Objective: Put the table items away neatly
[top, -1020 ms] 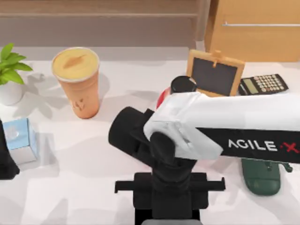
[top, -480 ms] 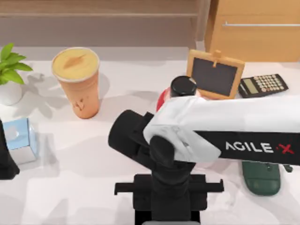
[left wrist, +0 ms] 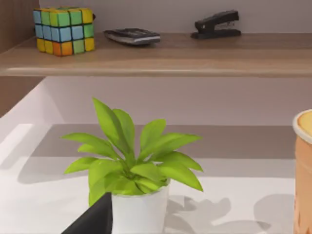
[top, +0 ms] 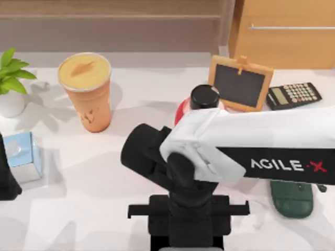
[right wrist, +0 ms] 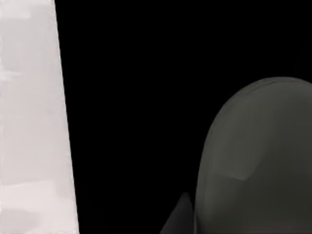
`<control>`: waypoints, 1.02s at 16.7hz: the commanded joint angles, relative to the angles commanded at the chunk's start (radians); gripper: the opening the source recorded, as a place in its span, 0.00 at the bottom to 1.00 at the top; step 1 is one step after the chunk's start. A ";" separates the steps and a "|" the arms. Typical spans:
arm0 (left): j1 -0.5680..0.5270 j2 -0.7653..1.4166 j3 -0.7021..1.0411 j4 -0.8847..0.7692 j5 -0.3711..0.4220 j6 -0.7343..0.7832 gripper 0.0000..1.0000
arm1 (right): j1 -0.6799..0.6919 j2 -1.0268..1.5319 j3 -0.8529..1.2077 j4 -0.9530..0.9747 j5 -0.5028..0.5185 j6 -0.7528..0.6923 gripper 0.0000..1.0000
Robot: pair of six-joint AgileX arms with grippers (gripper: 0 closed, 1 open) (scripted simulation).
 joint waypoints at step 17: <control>0.000 0.000 0.000 0.000 0.000 0.000 1.00 | 0.000 0.000 0.000 0.000 0.000 0.000 1.00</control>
